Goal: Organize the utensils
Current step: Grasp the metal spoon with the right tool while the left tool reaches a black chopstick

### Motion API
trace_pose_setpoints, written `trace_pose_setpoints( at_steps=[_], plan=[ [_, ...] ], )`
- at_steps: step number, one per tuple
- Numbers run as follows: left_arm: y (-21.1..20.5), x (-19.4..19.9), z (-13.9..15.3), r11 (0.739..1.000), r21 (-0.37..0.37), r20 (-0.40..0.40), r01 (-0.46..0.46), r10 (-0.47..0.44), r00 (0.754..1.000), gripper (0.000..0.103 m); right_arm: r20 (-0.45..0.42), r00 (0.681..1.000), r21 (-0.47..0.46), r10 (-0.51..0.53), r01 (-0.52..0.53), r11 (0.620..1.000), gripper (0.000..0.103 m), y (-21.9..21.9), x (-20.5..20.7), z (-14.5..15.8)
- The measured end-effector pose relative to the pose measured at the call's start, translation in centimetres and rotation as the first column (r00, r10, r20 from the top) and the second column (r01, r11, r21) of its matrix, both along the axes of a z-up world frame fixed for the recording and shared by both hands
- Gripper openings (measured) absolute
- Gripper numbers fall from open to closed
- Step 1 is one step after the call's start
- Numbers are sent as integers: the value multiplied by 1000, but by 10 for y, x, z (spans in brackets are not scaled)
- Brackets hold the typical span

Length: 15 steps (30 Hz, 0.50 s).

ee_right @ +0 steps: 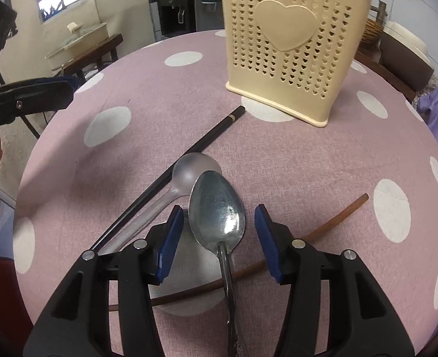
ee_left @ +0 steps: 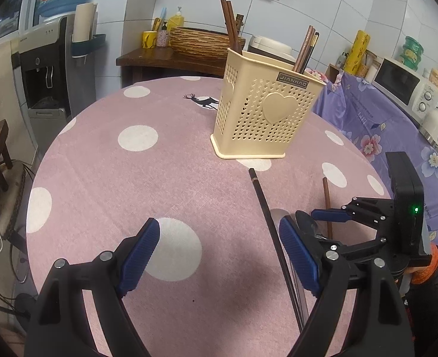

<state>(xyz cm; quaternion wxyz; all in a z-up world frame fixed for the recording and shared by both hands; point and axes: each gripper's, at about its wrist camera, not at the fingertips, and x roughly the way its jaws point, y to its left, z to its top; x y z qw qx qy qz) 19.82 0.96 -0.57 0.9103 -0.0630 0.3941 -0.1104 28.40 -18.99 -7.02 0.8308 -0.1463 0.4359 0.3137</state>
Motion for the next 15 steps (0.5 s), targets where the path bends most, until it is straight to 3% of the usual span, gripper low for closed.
trace_pose_setpoints(
  at_steps=[3, 6, 11, 15],
  plan=[
    [-2, -1, -2, 1000, -2, -6, 4, -4, 1000, 82, -4, 1000, -5, -5, 5, 1000, 49, 3, 1, 1],
    [-4, 0, -3, 1000, -1, -9, 9, -9, 1000, 82, 0, 1000, -5, -15, 15, 1000, 39, 3, 2, 1],
    [-7, 1, -4, 1000, -3, -14, 13, -13, 1000, 82, -4, 999, 6, -42, 42, 999, 39, 3, 3, 1],
    [-9, 0, -6, 1000, -1, -18, 15, -15, 1000, 82, 26, 994, 106, -110, 107, 989, 39, -13, -2, 21]
  ],
)
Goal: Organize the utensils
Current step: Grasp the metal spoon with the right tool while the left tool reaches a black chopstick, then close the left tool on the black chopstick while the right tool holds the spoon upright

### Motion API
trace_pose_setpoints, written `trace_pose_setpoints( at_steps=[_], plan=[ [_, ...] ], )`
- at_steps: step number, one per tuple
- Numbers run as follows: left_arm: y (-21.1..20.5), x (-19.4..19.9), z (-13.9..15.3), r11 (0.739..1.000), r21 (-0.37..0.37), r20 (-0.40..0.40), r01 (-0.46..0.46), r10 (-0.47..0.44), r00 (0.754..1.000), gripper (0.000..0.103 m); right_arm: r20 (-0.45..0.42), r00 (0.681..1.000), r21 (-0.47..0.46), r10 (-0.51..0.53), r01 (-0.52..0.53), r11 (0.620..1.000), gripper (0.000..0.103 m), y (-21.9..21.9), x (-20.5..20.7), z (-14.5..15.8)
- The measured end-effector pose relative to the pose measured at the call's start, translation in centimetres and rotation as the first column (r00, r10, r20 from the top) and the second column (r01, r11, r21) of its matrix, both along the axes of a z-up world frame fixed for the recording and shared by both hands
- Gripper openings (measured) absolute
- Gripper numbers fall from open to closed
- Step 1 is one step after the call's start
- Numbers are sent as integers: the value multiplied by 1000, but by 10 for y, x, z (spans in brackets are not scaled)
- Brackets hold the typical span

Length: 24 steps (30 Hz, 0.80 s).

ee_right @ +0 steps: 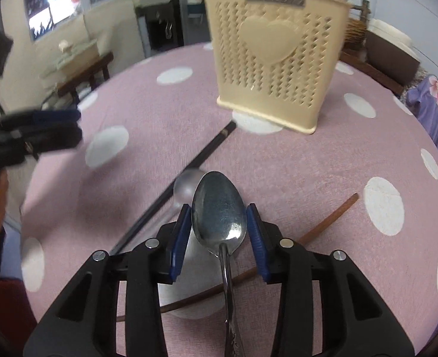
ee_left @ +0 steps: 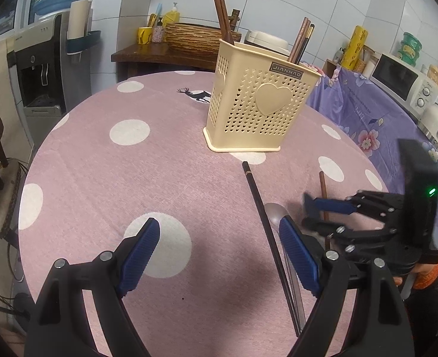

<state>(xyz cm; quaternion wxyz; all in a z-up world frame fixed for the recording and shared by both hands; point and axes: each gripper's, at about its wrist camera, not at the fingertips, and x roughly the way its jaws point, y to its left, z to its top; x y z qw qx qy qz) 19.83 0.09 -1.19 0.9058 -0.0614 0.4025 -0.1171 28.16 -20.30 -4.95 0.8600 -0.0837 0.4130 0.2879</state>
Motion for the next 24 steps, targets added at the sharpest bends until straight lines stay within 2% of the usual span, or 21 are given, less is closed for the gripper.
trace_pose_setpoints(
  at_steps=[5, 9, 13, 15, 17, 22, 24],
  plan=[
    [-4, 2, 0, 1000, 0, 0, 5, -5, 1000, 82, 53, 990, 180, -129, 117, 977, 39, -35, -18, 40],
    [-12, 6, 0, 1000, 18, 5, 12, -12, 1000, 81, 109, 965, 247, -238, 205, 947, 39, -59, -45, 60],
    [-26, 14, -6, 999, 34, -8, 24, -23, 1000, 78, 128, 934, 305, -332, 281, 910, 39, -76, -68, 67],
    [-36, 21, -10, 998, 55, -23, 37, -36, 999, 66, 143, 913, 315, -383, 325, 892, 38, -82, -76, 67],
    [-48, 31, -13, 997, 66, -43, 50, -47, 998, 54, 141, 905, 337, -400, 336, 879, 38, -86, -80, 66],
    [-78, 60, -18, 990, 123, -63, 70, -62, 996, 38, 153, 887, 368, -435, 358, 858, 38, -91, -90, 67],
    [-89, 76, -25, 987, 148, -93, 67, -54, 994, 28, 170, 882, 364, -440, 358, 860, 38, -89, -93, 68]
  ],
)
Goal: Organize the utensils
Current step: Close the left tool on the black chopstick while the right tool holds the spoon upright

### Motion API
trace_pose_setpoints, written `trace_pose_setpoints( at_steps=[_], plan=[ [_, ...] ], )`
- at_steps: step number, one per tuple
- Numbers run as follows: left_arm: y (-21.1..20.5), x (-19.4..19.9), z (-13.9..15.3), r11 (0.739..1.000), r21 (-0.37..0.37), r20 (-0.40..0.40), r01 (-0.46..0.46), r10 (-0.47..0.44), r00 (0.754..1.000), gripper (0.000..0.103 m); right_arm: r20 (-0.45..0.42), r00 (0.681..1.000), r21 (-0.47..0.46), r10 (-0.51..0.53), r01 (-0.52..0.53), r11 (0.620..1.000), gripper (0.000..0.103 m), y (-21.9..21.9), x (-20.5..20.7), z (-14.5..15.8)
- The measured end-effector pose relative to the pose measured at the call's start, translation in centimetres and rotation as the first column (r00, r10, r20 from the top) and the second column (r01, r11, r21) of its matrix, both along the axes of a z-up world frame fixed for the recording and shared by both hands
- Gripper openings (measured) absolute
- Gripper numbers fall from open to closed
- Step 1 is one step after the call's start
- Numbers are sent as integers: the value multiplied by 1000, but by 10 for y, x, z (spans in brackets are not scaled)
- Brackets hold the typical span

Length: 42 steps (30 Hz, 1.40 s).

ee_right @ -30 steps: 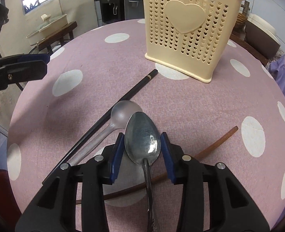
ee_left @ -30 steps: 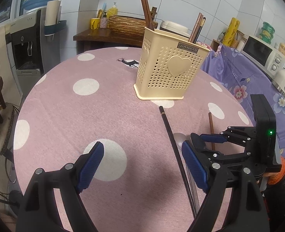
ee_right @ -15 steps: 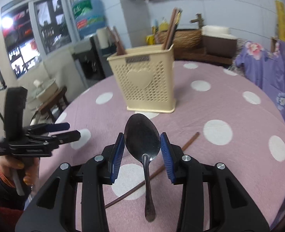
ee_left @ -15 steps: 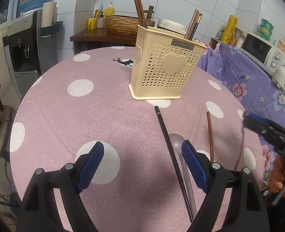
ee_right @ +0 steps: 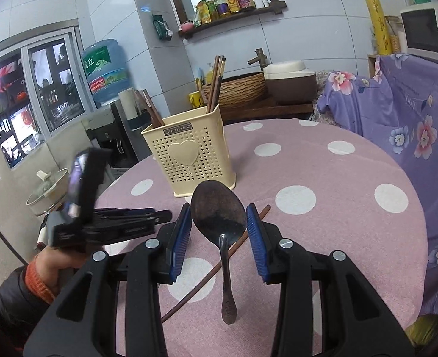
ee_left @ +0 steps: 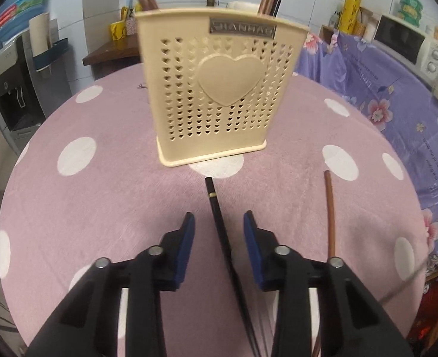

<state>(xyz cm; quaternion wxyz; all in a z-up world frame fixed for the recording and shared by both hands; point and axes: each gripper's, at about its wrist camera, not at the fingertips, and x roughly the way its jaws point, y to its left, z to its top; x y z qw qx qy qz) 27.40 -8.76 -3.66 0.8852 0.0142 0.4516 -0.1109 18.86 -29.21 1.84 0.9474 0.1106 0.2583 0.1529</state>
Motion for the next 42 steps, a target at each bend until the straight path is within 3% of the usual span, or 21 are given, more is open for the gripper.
trace_pose_setpoints(
  at_steps=[3, 8, 27, 34, 42],
  plan=[
    [-11, 13, -12, 998, 55, -21, -18, 19, 1000, 17, 22, 1000, -3, -5, 5, 1000, 38, 3, -6, 1],
    [-15, 17, -24, 994, 105, -32, -40, 44, 999, 14, 36, 999, -6, 5, -4, 1000, 38, 6, -10, 3],
    [-12, 24, -23, 994, 91, -7, -62, 63, 998, 8, 29, 1000, 25, -13, 12, 1000, 38, 3, -10, 3],
    [1, 17, -9, 996, 32, 24, -79, 78, 997, 8, 16, 1000, 26, -24, 23, 999, 38, 4, -9, 1],
    [47, -36, 59, 987, -148, 165, -59, 83, 983, 8, 7, 999, 19, -35, 35, 999, 38, 6, -8, 1]
  ],
)
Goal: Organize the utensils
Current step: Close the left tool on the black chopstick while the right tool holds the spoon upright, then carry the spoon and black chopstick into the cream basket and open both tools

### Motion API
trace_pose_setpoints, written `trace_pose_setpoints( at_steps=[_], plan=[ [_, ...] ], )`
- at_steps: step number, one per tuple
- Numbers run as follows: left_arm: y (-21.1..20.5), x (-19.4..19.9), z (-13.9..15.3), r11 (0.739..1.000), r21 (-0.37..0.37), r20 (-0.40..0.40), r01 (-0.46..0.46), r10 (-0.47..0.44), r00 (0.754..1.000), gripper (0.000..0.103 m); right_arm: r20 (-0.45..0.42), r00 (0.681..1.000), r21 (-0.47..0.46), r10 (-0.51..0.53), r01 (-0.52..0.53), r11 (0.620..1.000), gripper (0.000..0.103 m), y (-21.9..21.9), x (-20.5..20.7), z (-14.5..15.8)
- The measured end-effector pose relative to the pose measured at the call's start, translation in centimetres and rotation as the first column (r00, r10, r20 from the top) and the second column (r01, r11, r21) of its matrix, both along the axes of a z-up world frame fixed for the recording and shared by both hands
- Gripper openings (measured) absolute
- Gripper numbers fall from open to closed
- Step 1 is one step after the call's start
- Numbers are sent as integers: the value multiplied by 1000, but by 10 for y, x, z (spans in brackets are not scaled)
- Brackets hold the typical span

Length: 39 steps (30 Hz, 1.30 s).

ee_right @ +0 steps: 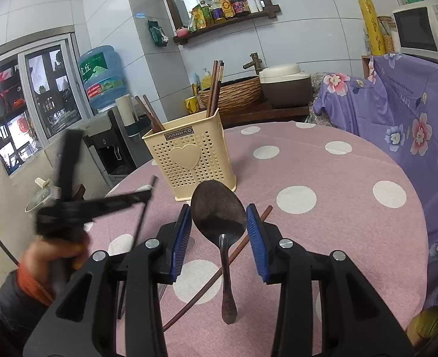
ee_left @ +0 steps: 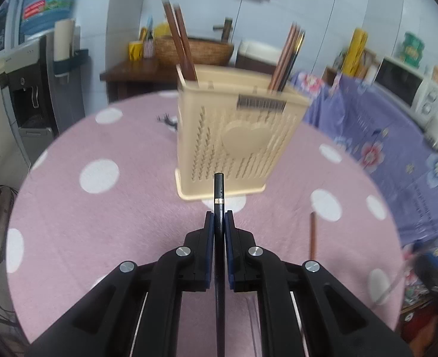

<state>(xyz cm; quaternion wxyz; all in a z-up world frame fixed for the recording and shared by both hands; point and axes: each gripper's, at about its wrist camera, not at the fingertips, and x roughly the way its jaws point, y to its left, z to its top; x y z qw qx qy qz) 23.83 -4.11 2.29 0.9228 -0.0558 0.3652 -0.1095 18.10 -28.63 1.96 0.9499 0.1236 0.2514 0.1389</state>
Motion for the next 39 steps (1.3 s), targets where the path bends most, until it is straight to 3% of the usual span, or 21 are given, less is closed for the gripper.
trace_pose_setpoints(
  at_steps=[5, 16, 22, 29, 35, 39],
  plan=[
    [22, -43, 39, 1000, -22, 132, 3, 0, 991, 8, 2, 1000, -4, -3, 3, 1000, 38, 3, 0, 2],
    [44, -59, 48, 992, -125, 152, 20, 0, 988, 8, 10, 1000, -5, 15, -15, 1000, 38, 13, -1, 11],
    [53, -55, 67, 984, -172, 197, 38, -3, 980, 8, 23, 998, 20, 52, -52, 998, 38, 17, 14, 29],
    [49, -25, 134, 976, -202, 311, 77, -10, 951, 8, 121, 990, 5, 78, -79, 997, 38, 32, 60, 95],
    [27, 15, 215, 987, -156, 461, 46, 32, 887, 8, 257, 966, 9, 10, -13, 1000, 38, 47, 124, 178],
    [13, 47, 228, 992, -122, 505, -12, 72, 860, 8, 279, 959, 9, -40, 39, 999, 38, 62, 172, 194]
  ],
)
